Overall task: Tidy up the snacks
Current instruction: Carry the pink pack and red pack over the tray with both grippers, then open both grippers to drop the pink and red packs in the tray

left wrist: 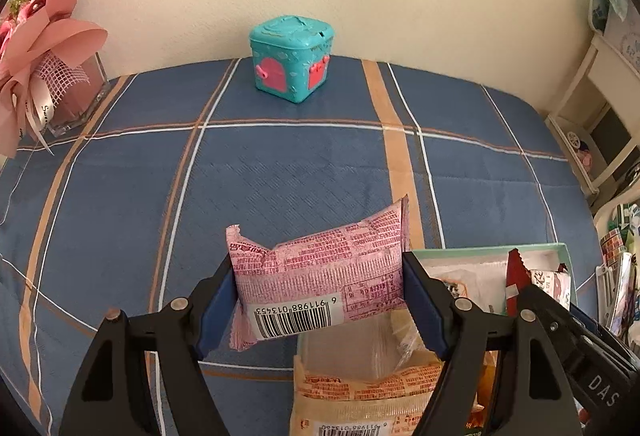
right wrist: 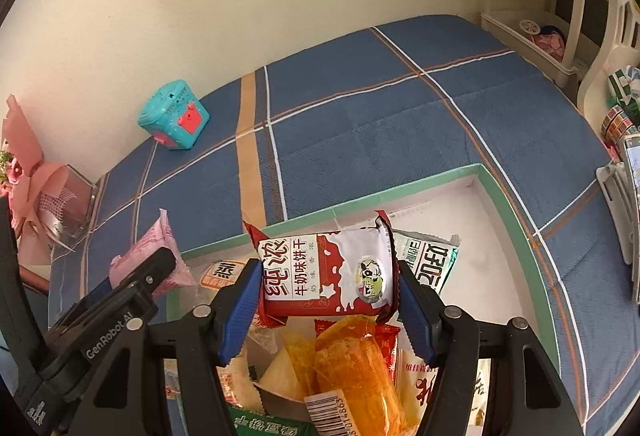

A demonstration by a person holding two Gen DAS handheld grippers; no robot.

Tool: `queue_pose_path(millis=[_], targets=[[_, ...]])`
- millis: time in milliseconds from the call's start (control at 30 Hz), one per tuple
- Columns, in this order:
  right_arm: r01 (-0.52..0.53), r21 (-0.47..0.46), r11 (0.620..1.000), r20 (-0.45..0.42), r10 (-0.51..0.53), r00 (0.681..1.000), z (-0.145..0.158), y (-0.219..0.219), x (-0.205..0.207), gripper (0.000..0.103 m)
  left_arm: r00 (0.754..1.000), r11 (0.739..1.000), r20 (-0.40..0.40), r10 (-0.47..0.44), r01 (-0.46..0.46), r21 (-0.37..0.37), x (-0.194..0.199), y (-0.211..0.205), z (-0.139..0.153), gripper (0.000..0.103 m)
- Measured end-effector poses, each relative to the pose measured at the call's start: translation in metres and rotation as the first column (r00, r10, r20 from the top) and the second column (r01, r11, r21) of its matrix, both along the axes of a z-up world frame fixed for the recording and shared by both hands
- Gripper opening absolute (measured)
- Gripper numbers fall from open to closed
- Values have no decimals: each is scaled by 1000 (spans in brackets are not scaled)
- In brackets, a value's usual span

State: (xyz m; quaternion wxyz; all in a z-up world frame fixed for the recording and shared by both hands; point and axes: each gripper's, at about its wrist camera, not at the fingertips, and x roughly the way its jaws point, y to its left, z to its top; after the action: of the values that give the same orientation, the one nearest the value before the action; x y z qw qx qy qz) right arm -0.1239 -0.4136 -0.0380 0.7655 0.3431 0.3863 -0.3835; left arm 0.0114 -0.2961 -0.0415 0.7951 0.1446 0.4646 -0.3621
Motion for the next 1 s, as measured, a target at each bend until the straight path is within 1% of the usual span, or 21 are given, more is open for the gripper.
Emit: queue_pose_path(millis=[100, 267, 433, 733, 833, 1000], targets=[[10, 7, 1000, -18, -10, 1000, -4, -1, -2, 68, 1000, 1000, -19, -19, 19, 0, -4, -7, -3, 78], [42, 16, 999, -31, -41, 999, -6, -5, -10, 68, 998, 999, -28, -48, 49, 10, -11, -14, -5, 78], [62, 26, 998, -41, -61, 997, -8, -8, -15, 68, 996, 998, -72, -55, 57, 22, -10, -15, -12, 78], [79, 20, 997, -68, -77, 995, -9, -8, -16, 68, 993, 996, -90, -74, 78, 45, -7, -23, -19, 78], [86, 23, 996, -70, -84, 994, -9, -8, -17, 68, 991, 996, -108, -73, 78, 41, -4, -25, -23, 78], [88, 28, 996, -75, -86, 994, -11, -9, -17, 68, 991, 996, -115, -74, 79, 41, -1, -26, -26, 78]])
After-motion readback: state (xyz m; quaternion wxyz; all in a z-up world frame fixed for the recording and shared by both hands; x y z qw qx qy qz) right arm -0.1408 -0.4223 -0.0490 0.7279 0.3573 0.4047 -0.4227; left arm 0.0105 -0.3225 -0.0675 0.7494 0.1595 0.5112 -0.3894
